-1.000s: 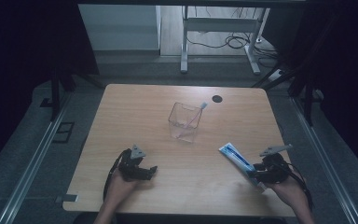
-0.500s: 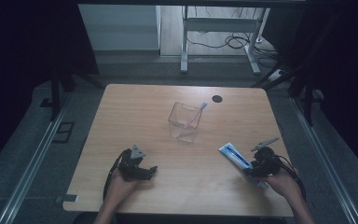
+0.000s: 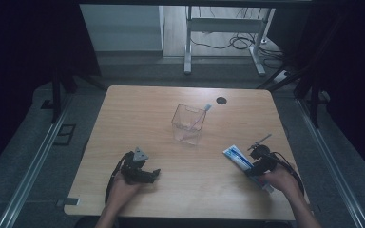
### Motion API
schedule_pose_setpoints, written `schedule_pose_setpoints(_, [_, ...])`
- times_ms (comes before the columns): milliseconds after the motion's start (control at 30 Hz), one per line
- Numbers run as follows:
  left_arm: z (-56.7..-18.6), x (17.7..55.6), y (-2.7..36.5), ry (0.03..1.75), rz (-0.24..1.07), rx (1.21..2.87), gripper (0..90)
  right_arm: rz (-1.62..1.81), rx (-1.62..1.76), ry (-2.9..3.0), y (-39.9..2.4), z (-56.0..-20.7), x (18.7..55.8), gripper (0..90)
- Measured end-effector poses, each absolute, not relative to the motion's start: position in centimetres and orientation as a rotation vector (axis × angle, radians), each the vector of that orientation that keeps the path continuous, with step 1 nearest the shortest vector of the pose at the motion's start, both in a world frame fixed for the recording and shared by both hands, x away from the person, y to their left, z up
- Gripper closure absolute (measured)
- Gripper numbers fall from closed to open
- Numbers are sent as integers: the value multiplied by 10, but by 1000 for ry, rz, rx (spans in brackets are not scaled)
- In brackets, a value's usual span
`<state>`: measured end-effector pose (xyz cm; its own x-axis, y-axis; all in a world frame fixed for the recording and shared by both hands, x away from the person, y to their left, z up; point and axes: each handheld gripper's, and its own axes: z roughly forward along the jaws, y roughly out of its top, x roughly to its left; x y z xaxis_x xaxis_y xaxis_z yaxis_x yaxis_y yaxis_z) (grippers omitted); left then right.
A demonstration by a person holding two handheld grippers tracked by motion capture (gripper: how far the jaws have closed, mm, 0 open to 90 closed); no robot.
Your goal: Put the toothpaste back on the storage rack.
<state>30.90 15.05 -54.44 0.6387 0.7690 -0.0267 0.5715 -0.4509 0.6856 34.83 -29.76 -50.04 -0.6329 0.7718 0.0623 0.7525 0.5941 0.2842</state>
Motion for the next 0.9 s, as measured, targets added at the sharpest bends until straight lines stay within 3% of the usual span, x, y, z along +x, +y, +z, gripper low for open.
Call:
schedule_pose_setpoints(267, [-544,309,150,1041,379,2185,120,356,1338,2776,-292,-500,356,526])
schedule_pose_setpoints(367, [-544,309,150,1040,379,2185,120,354,1315,2784,-292,-495,357,647])
schedule_pose_setpoints(500, [-544,309,150,1040,379,2186,120,338,1296,2776,-290,-492,355,702])
schedule_pose_setpoints(900, [-544,309,150,1040,379,2184,120,493,1286,2735,-293,-478,349,729])
